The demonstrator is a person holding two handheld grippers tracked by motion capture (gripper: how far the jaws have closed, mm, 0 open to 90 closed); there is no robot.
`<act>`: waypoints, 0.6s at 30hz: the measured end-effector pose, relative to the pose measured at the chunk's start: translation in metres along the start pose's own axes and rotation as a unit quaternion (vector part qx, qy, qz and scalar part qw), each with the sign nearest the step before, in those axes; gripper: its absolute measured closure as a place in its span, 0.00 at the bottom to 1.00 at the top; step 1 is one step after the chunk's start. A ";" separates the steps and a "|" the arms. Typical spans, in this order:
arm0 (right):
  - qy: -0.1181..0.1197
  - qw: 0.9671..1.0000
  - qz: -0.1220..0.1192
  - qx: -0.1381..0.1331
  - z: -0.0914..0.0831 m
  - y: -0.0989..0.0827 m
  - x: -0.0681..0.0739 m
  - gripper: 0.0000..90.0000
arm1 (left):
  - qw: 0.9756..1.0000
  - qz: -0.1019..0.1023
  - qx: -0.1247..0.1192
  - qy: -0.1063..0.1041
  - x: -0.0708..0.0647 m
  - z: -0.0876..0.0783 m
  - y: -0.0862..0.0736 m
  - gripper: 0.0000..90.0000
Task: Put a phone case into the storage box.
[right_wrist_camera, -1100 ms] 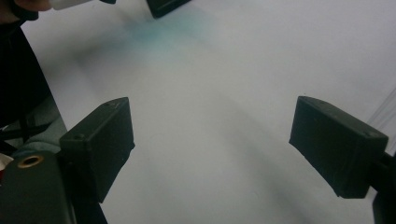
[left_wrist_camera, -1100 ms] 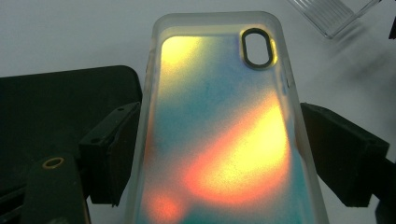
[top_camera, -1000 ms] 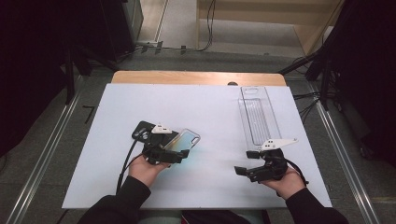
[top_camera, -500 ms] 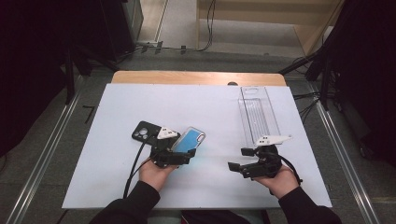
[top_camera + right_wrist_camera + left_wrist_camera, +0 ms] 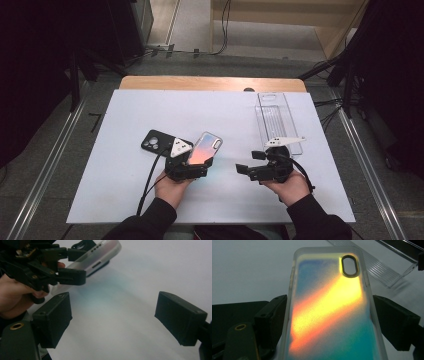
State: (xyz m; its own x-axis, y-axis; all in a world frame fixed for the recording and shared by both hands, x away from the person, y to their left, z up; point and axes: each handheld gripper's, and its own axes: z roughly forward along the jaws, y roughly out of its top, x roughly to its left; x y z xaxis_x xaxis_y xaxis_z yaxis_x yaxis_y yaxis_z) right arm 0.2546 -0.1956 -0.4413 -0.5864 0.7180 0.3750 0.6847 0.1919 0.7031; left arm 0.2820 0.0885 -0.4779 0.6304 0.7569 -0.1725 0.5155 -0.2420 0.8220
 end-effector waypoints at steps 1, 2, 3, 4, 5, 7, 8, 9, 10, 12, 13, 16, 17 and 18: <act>0.000 1.000 0.001 -0.002 0.001 0.001 0.001 0.13 | 1.000 -0.002 -0.004 -0.001 -0.002 0.001 -0.001 0.18; 0.000 1.000 0.002 -0.004 0.002 0.002 0.002 0.14 | 1.000 -0.003 -0.004 -0.002 -0.003 0.001 -0.002 0.18; 0.000 1.000 0.005 -0.005 0.003 0.003 0.002 0.13 | 1.000 -0.005 -0.005 -0.005 -0.003 0.002 -0.003 0.18; 0.001 1.000 0.007 -0.008 0.003 0.005 0.002 0.14 | 1.000 -0.009 -0.009 -0.007 -0.004 0.002 -0.004 0.18; 0.003 1.000 0.011 -0.011 0.004 0.006 0.003 0.14 | 1.000 -0.009 -0.013 -0.008 -0.005 0.003 -0.005 0.18; 0.007 1.000 0.016 -0.015 0.005 0.010 0.004 0.14 | 1.000 -0.007 -0.022 -0.005 -0.008 0.004 -0.006 0.18; 0.011 1.000 0.016 -0.019 0.007 0.014 0.006 0.14 | 1.000 -0.008 -0.030 -0.005 -0.010 0.004 -0.007 0.18; 0.011 1.000 0.016 -0.019 0.007 0.014 0.006 0.14 | 1.000 -0.008 -0.030 -0.005 -0.010 0.004 -0.007 0.19; 0.010 1.000 0.014 -0.021 0.008 0.015 0.006 0.14 | 0.999 -0.009 -0.035 -0.005 -0.011 0.005 -0.008 0.19; 0.015 0.999 0.018 -0.026 0.012 0.022 0.009 0.14 | 0.999 -0.006 -0.044 -0.006 -0.012 0.004 -0.010 0.18; 0.015 0.999 0.018 -0.026 0.012 0.022 0.009 0.14 | 0.999 -0.005 -0.050 -0.007 -0.013 0.004 -0.010 0.18; 0.019 0.999 0.029 -0.031 0.016 0.026 0.010 0.14 | 0.998 0.001 -0.062 -0.006 -0.015 0.004 -0.012 0.18; 0.021 0.999 0.029 -0.036 0.019 0.029 0.010 0.14 | 0.998 0.003 -0.064 -0.005 -0.015 0.004 -0.012 0.18; 0.021 0.999 0.031 -0.035 0.020 0.031 0.010 0.14 | 0.998 0.004 -0.066 -0.001 -0.016 0.004 -0.013 0.18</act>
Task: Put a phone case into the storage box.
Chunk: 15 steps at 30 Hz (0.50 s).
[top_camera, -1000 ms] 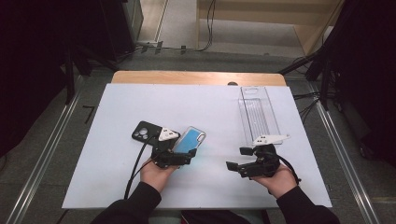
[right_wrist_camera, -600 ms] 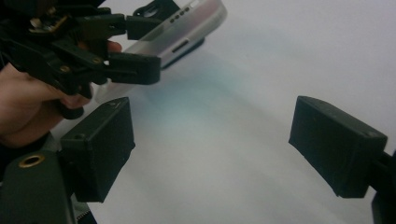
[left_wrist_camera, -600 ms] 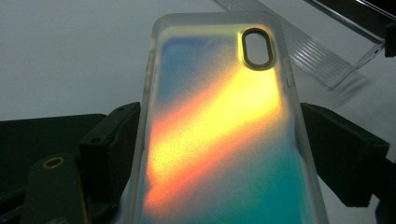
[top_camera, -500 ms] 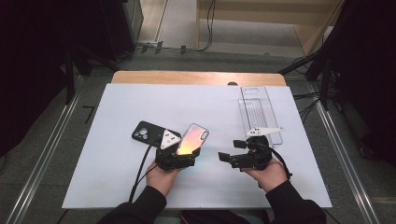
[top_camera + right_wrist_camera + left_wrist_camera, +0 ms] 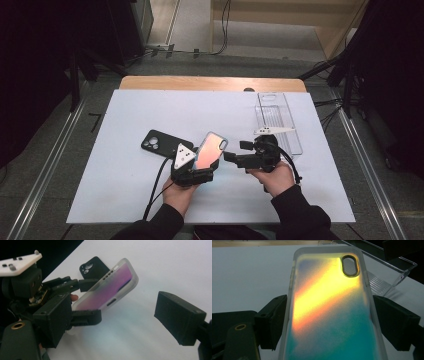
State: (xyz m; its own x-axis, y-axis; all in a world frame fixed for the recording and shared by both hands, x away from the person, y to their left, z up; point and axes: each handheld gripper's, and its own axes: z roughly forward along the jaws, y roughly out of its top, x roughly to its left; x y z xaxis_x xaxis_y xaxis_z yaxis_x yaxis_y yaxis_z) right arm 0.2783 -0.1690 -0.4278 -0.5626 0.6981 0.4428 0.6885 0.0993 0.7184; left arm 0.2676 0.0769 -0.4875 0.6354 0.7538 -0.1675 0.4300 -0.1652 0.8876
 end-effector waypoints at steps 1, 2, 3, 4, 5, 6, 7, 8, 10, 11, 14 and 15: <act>0.000 1.000 0.000 0.000 0.000 0.000 0.000 0.14 | 1.000 0.003 -0.003 0.002 -0.001 0.000 0.000 0.18; 0.000 1.000 0.003 -0.001 0.001 0.001 0.000 0.14 | 1.000 0.006 -0.007 0.002 -0.001 0.000 0.000 0.18; 0.001 1.000 0.007 -0.004 0.002 0.003 -0.001 0.14 | 1.000 0.010 -0.010 0.005 -0.002 -0.001 0.000 0.18; 0.004 1.000 0.014 -0.005 0.004 0.005 -0.002 0.14 | 1.000 0.011 -0.019 0.006 -0.003 -0.002 0.001 0.18; 0.005 1.000 0.017 -0.006 0.006 0.006 -0.002 0.14 | 1.000 0.011 -0.019 0.006 -0.003 -0.002 0.001 0.18; 0.006 1.000 0.019 -0.007 0.007 0.007 -0.002 0.14 | 1.000 0.009 -0.020 0.003 -0.004 -0.002 0.001 0.18; 0.006 1.000 0.019 -0.007 0.007 0.007 -0.002 0.14 | 1.000 0.008 -0.023 0.003 -0.004 -0.002 0.001 0.18; 0.008 1.000 0.023 -0.007 0.010 0.008 -0.003 0.14 | 1.000 0.005 -0.024 0.002 -0.004 -0.002 0.001 0.18; 0.007 1.000 0.024 -0.006 0.011 0.008 -0.003 0.15 | 1.000 -0.007 -0.027 -0.007 -0.003 -0.002 0.001 0.18; 0.008 1.000 0.029 -0.009 0.014 0.009 -0.004 0.15 | 0.999 -0.014 -0.030 -0.010 -0.004 -0.002 0.001 0.18; 0.006 0.999 0.029 -0.016 0.018 0.009 -0.006 0.15 | 0.999 -0.019 -0.035 -0.012 -0.005 -0.003 0.002 0.18; 0.006 0.999 0.028 -0.018 0.019 0.009 -0.005 0.15 | 0.999 -0.020 -0.039 -0.014 -0.005 -0.003 0.002 0.18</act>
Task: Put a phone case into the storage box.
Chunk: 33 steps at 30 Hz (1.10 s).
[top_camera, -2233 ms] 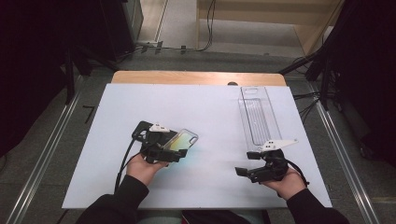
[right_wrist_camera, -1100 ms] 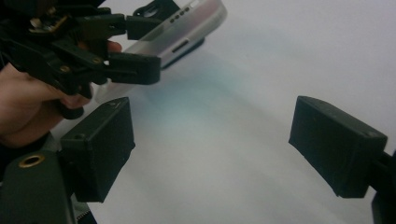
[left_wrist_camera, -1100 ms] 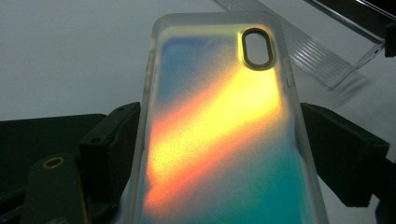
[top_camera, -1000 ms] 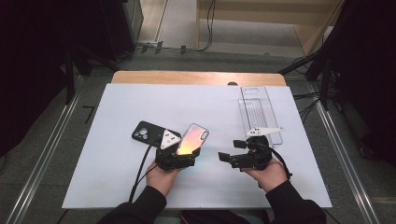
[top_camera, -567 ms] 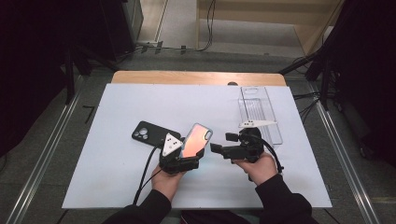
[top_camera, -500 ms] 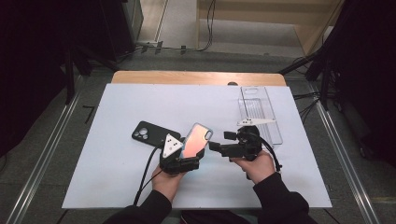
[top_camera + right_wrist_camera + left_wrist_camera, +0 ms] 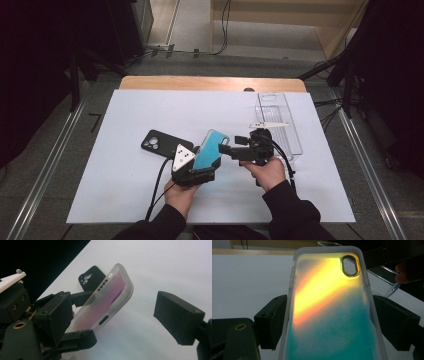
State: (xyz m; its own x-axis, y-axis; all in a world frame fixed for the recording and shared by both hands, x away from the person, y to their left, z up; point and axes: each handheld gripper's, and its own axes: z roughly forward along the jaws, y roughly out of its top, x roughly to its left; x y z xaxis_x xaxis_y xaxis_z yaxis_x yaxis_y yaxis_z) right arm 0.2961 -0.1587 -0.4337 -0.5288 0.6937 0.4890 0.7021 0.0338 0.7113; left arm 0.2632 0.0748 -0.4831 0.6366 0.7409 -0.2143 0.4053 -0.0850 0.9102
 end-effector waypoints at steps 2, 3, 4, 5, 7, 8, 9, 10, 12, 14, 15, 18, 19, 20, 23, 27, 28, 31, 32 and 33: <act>-0.003 1.000 0.001 -0.001 0.002 0.000 0.000 0.15 | 1.000 -0.001 -0.001 0.000 0.000 0.000 0.000 0.18; 0.006 1.000 0.014 -0.004 0.004 0.001 -0.002 0.19 | 1.000 0.002 -0.005 0.004 -0.001 0.000 0.000 0.18; 0.010 1.000 0.019 -0.004 0.005 0.002 -0.003 0.22 | 1.000 0.004 -0.006 0.005 -0.002 0.000 0.000 0.18; 0.014 1.000 0.026 -0.007 0.006 0.002 -0.003 0.23 | 1.000 0.004 -0.007 0.009 -0.004 -0.001 0.000 0.18; 0.015 0.999 0.028 -0.008 0.007 0.003 -0.003 0.25 | 1.000 0.008 -0.008 0.010 -0.004 -0.001 -0.001 0.18; 0.013 1.000 0.028 -0.007 0.009 0.004 -0.003 0.27 | 1.000 0.007 -0.008 0.007 -0.005 -0.001 -0.001 0.18; 0.007 1.000 0.027 -0.009 0.010 0.005 -0.003 0.35 | 1.000 0.006 -0.006 0.006 -0.006 -0.001 -0.001 0.19; 0.012 0.999 0.030 -0.007 0.010 0.005 -0.004 0.36 | 1.000 0.006 -0.006 0.006 -0.006 -0.001 -0.001 0.18; 0.021 0.998 0.051 0.003 0.011 0.007 -0.006 0.46 | 1.000 0.002 -0.007 0.003 -0.008 -0.001 -0.001 0.19; 0.025 0.998 0.058 0.003 0.011 0.008 -0.007 0.50 | 1.000 -0.001 -0.006 0.002 -0.009 -0.001 0.000 0.19; 0.028 0.997 0.078 0.006 0.011 0.009 -0.010 0.63 | 1.000 -0.005 -0.006 0.004 -0.009 -0.002 0.001 0.19; 0.038 0.995 0.096 0.003 0.010 0.011 -0.012 0.77 | 1.000 -0.007 -0.005 0.002 -0.010 -0.003 0.001 0.19; 0.047 0.993 0.111 0.005 0.010 0.012 -0.014 0.81 | 1.000 -0.006 -0.003 0.004 -0.011 -0.004 0.002 0.19; 0.047 0.993 0.111 0.005 0.010 0.012 -0.014 0.81 | 1.000 -0.006 -0.003 0.004 -0.011 -0.004 0.002 0.19; 0.057 0.990 0.129 0.010 0.009 0.013 -0.016 0.83 | 1.000 -0.004 -0.003 0.004 -0.012 -0.004 0.001 0.18; 0.062 0.989 0.134 0.012 0.008 0.014 -0.016 0.84 | 1.000 -0.002 -0.004 0.005 -0.012 -0.005 0.002 0.18; 0.061 0.989 0.134 0.014 0.009 0.014 -0.015 0.84 | 1.000 0.001 -0.003 0.007 -0.012 -0.005 0.002 0.18; 0.060 0.989 0.135 0.021 0.008 0.014 -0.014 0.85 | 1.000 0.003 0.001 0.005 -0.012 -0.004 0.001 0.18; 0.061 0.989 0.136 0.022 0.008 0.015 -0.014 0.85 | 1.000 0.002 0.004 0.004 -0.012 -0.004 0.001 0.18; 0.062 0.989 0.135 0.022 0.007 0.015 -0.013 0.85 | 1.000 0.000 0.005 0.002 -0.012 -0.004 0.001 0.18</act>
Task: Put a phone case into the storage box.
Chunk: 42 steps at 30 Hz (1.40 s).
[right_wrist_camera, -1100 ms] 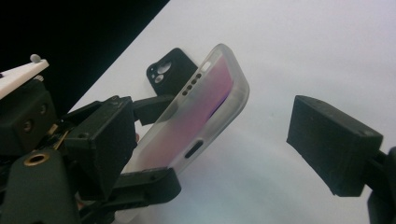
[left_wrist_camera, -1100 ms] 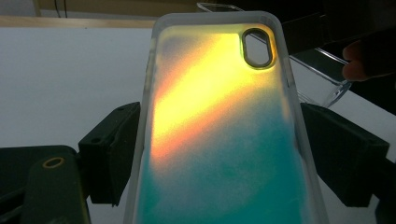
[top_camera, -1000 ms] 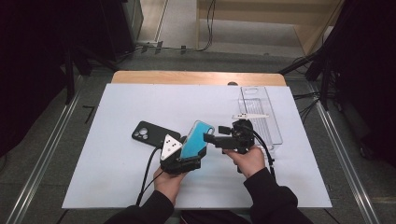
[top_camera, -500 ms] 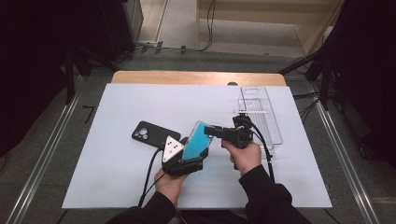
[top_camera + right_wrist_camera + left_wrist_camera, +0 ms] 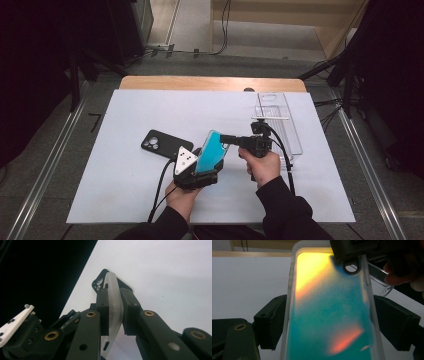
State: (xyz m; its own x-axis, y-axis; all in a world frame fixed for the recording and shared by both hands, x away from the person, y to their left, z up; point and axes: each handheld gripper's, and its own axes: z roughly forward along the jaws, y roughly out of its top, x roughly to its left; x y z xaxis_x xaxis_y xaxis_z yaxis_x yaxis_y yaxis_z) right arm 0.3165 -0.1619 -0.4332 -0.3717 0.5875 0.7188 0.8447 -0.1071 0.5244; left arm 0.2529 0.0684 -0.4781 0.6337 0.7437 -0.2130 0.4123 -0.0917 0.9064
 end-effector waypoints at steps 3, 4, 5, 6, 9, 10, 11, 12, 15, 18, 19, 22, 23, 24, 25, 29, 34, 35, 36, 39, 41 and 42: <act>0.002 1.000 -0.005 0.002 -0.001 0.000 0.004 0.86 | 1.000 0.000 0.002 -0.004 0.000 0.000 0.000 0.18; 0.004 1.000 -0.008 0.002 -0.002 0.001 0.004 0.86 | 1.000 0.003 0.007 -0.003 0.000 -0.001 0.002 0.18; 0.004 1.000 -0.008 0.002 -0.002 0.001 0.004 0.86 | 1.000 0.003 0.007 -0.003 0.000 -0.001 0.002 0.18; -0.001 1.000 -0.013 0.003 -0.002 0.000 0.006 0.86 | 1.000 0.011 0.016 -0.005 0.000 -0.001 0.003 0.18; 0.000 1.000 -0.018 0.006 -0.001 0.000 0.007 0.86 | 0.999 -0.005 0.029 -0.019 0.002 0.000 0.004 0.14; -0.003 1.000 -0.020 0.008 -0.001 0.000 0.008 0.86 | 0.999 -0.013 0.032 -0.022 0.003 0.000 0.005 0.14; -0.012 1.000 -0.025 0.007 -0.002 0.000 0.008 0.86 | 0.999 -0.017 0.034 -0.028 0.003 0.000 0.006 0.12; -0.015 0.999 -0.028 0.003 -0.004 0.001 0.008 0.86 | 0.999 -0.017 0.038 -0.026 0.003 0.000 0.007 0.12; -0.025 0.999 -0.038 -0.002 -0.007 0.002 0.007 0.86 | 0.998 -0.018 0.048 -0.028 0.003 -0.001 0.010 0.12; -0.057 0.996 -0.065 -0.007 -0.011 0.003 0.008 0.86 | 0.997 -0.026 0.058 -0.042 0.004 -0.004 0.013 0.12; -0.061 0.996 -0.068 -0.008 -0.012 0.004 0.008 0.86 | 0.996 -0.031 0.074 -0.044 0.006 -0.003 0.014 0.12; -0.076 0.993 -0.088 -0.013 -0.014 0.003 0.009 0.86 | 0.993 -0.032 0.107 -0.038 0.009 -0.001 0.017 0.12; -0.079 0.992 -0.096 -0.014 -0.014 0.003 0.010 0.86 | 0.993 -0.033 0.111 -0.038 0.010 -0.001 0.017 0.12; -0.079 0.992 -0.096 -0.014 -0.014 0.003 0.010 0.86 | 0.993 -0.033 0.111 -0.038 0.010 -0.001 0.017 0.12; -0.095 0.989 -0.113 -0.013 -0.015 0.002 0.012 0.86 | 0.990 -0.040 0.127 -0.041 0.014 -0.001 0.019 0.12; -0.112 0.984 -0.138 -0.016 -0.016 0.001 0.015 0.86 | 0.988 -0.045 0.142 -0.049 0.018 -0.001 0.022 0.12; -0.103 0.982 -0.155 -0.015 -0.019 0.002 0.016 0.86 | 0.984 -0.039 0.162 -0.068 0.023 -0.002 0.029 0.14; -0.101 0.982 -0.160 -0.013 -0.020 0.002 0.016 0.86 | 0.983 -0.038 0.167 -0.070 0.024 -0.001 0.030 0.14; -0.101 0.981 -0.167 -0.011 -0.020 0.002 0.016 0.86 | 0.981 -0.037 0.174 -0.077 0.025 -0.001 0.031 0.14; -0.097 0.977 -0.188 -0.002 -0.021 0.002 0.015 0.86 | 0.976 -0.037 0.192 -0.098 0.030 -0.001 0.035 0.14; -0.087 0.976 -0.198 0.004 -0.022 0.002 0.016 0.86 | 0.973 -0.033 0.202 -0.106 0.034 0.000 0.037 0.14; -0.082 0.976 -0.202 0.007 -0.023 0.002 0.016 0.86 | 0.973 -0.031 0.204 -0.105 0.035 -0.001 0.039 0.14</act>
State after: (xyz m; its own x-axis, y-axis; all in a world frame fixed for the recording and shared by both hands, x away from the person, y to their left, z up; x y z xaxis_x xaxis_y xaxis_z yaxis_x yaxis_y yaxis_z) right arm 0.3034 -0.1707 -0.4104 -0.6098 0.6998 0.3721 0.6481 0.1700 0.7423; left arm 0.2910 0.0917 -0.4502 0.7016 0.6080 -0.3717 0.6524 -0.3381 0.6783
